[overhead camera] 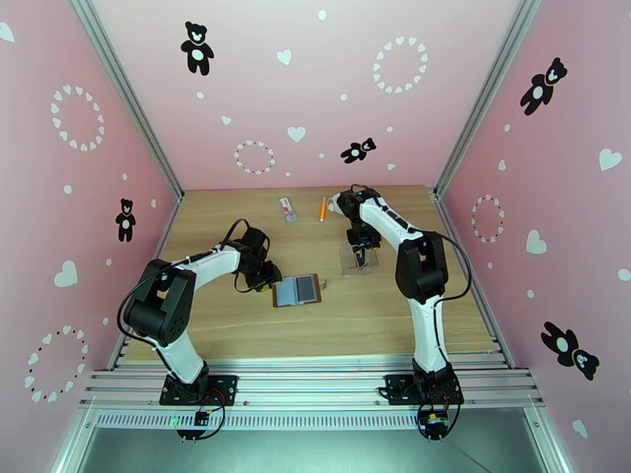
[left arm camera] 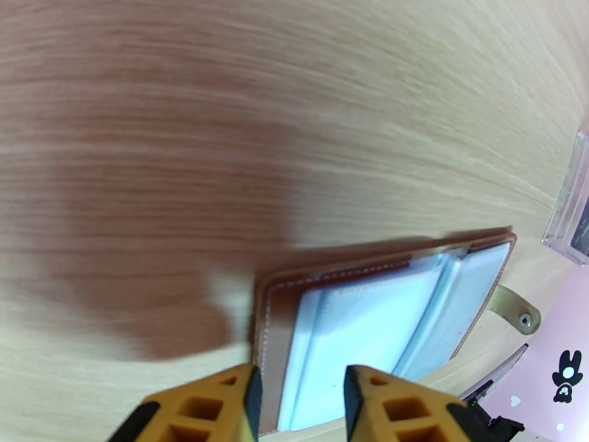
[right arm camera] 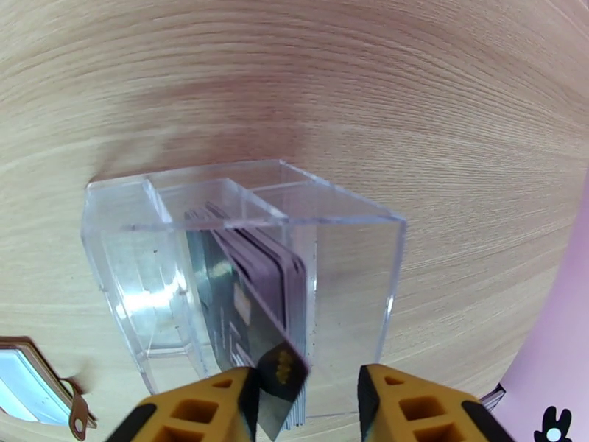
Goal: Put the credit cards into the card holder
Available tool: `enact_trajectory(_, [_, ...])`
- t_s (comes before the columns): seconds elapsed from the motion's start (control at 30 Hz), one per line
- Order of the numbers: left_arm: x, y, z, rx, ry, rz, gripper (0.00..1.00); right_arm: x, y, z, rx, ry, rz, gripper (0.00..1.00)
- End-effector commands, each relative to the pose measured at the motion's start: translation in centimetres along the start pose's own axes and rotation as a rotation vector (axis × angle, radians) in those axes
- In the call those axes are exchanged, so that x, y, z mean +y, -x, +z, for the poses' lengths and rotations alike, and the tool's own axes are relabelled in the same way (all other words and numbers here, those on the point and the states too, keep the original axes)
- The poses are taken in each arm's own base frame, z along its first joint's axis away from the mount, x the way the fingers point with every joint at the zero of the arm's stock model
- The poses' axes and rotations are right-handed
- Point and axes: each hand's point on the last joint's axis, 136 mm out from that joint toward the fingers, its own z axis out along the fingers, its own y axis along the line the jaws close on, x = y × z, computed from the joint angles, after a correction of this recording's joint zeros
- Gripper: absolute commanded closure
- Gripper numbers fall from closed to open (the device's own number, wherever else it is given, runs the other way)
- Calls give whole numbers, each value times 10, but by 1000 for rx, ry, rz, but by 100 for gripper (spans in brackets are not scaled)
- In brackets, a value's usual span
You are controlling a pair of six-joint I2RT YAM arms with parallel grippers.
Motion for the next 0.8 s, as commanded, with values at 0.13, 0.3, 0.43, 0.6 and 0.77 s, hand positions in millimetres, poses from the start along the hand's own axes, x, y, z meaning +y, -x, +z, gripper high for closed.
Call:
enact_trajectory(0.13, [0,0,1,21,6,3,64,-12,-7,-11,-5,-6,6,75])
enact_trajectory(0.3, [0,0,1,20,6,5,64,-11,-4,-15,-17,6,3,90])
enact_trajectory(0.43, [-1,1,1,19,4,4,64,-11,-3,-21,-26,17,4,98])
enact_trajectory(0.6, [-2,2,2,22,5,10,64,-10,-2,-31,-45,45,10,100])
enact_trajectory(0.77, [-3,3,2,24,4,13,64,-7,-4,-34,-43,69,14,100])
